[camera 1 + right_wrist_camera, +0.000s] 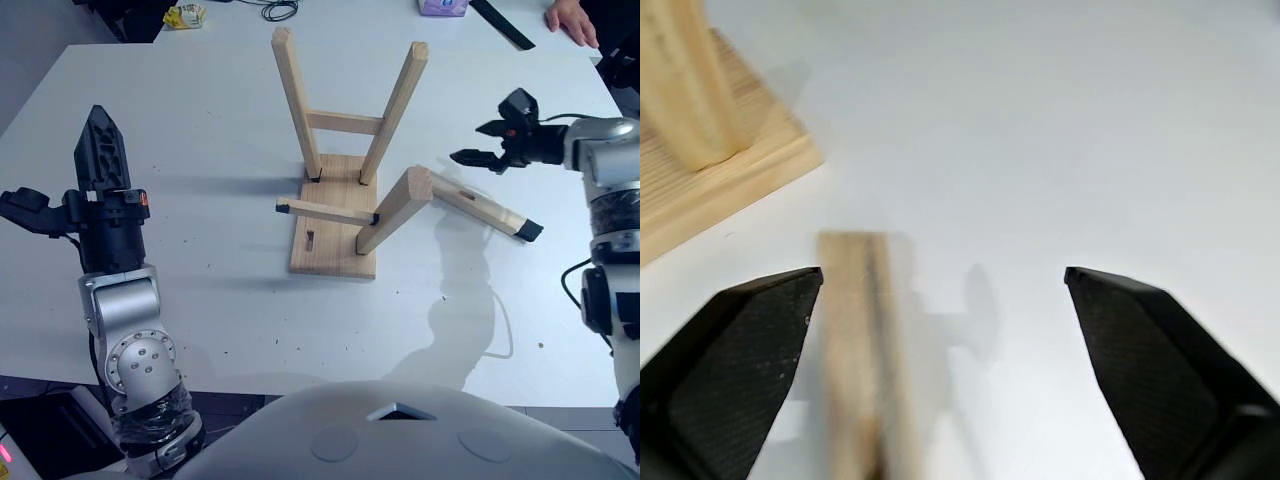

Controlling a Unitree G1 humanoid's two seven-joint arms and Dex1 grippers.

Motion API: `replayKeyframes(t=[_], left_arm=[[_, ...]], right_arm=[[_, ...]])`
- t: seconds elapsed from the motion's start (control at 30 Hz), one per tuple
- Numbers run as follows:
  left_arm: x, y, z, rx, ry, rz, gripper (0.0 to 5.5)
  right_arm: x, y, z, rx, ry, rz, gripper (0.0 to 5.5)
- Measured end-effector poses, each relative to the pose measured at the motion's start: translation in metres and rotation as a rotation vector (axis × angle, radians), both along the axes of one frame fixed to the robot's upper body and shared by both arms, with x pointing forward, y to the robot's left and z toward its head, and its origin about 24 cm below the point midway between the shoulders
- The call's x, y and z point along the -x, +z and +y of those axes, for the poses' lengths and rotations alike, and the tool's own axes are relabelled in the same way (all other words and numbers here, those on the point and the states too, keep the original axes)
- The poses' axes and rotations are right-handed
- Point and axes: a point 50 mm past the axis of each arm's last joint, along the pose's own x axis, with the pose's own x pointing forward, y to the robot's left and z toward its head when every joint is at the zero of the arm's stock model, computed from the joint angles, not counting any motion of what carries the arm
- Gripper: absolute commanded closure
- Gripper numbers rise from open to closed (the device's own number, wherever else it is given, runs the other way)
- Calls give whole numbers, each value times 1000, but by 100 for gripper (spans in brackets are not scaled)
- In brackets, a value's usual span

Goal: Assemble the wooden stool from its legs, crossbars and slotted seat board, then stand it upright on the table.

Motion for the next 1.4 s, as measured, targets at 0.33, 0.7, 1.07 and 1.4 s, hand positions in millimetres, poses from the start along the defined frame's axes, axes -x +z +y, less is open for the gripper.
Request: replayKeyframes(t=[0.33,0.7,1.07,1.4], left_arm=[[2,-3,-3,-3,-4,13,212],[-6,-3,-1,-18,-19,19,212],[-13,-1,0,-33,-39,19,212],[-9,-1,-2,-33,-42,21,212]], right_arm=[[24,-19,-37,74,54,134,101],[48,-61,-34,166,100,54,101],[75,-74,-23,141,-29,-2,271],[93,-71,-8,95,-148,94,346]])
